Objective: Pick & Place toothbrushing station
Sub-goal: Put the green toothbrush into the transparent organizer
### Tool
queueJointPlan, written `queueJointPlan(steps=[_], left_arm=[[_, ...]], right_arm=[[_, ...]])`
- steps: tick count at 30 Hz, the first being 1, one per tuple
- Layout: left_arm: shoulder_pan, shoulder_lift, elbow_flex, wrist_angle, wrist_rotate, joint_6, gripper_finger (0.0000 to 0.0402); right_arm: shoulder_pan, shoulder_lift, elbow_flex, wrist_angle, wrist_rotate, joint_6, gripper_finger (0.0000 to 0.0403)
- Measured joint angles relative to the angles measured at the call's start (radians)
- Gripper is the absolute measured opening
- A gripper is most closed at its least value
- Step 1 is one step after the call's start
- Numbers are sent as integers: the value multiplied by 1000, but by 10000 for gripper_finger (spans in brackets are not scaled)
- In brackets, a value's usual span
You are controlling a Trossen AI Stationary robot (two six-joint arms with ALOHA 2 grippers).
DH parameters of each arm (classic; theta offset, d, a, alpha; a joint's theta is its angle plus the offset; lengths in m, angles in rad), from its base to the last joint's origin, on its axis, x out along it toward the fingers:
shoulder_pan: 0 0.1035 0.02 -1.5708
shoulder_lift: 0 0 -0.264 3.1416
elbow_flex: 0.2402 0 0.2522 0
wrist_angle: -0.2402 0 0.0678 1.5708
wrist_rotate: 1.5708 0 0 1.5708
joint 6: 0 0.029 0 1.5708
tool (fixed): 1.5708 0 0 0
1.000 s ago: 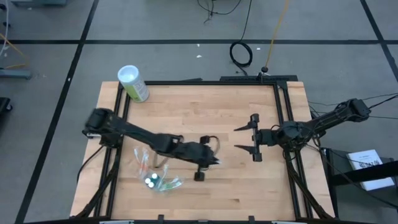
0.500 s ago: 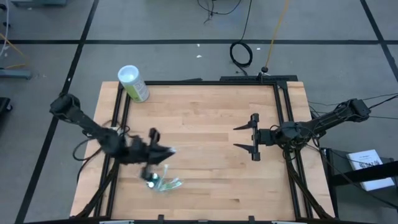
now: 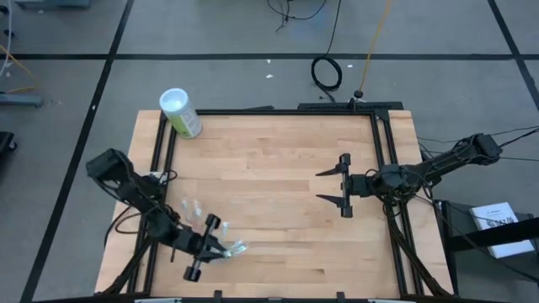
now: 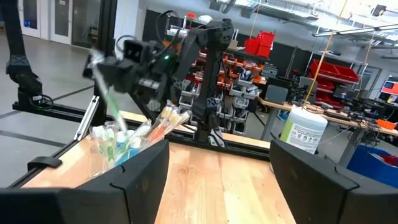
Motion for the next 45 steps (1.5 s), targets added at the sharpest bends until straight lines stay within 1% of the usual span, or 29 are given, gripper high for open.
queueJointPlan(steps=[3,5,8,10,14,22,28,30,32,36,38,42,45], left_arm=[[5,45,48,2,32,-21,4],[12,50,67,3,83,-20,4],[12,51,66,-60,152,-67,4],[9,53,66,-86,147,-85,4],[5,65,66,-142,90,-130,4],[47,168,66,-140,120,-205,11],[77,200,66,-135,121,-240,7],[80,200,66,-132,120,-241,23],[80,200,66,-134,105,-245,49],[80,200,66,-123,36,-256,118],[81,200,66,-127,25,-251,154],[82,200,66,-97,28,-206,221],[83,190,66,-60,28,-144,253]], right_arm=[[0,0,0,3,0,3,270],[0,0,0,6,0,17,270],[0,0,0,6,-3,26,270],[0,0,0,7,-3,26,270],[0,0,0,6,-4,26,270],[0,0,0,6,-7,25,270],[0,0,0,6,-7,24,270],[0,0,0,6,-7,23,270],[0,0,0,6,-8,23,270],[1,0,0,6,-8,23,270],[0,0,0,6,-8,23,270],[1,0,0,6,-8,24,270],[1,0,0,5,-8,25,270]])
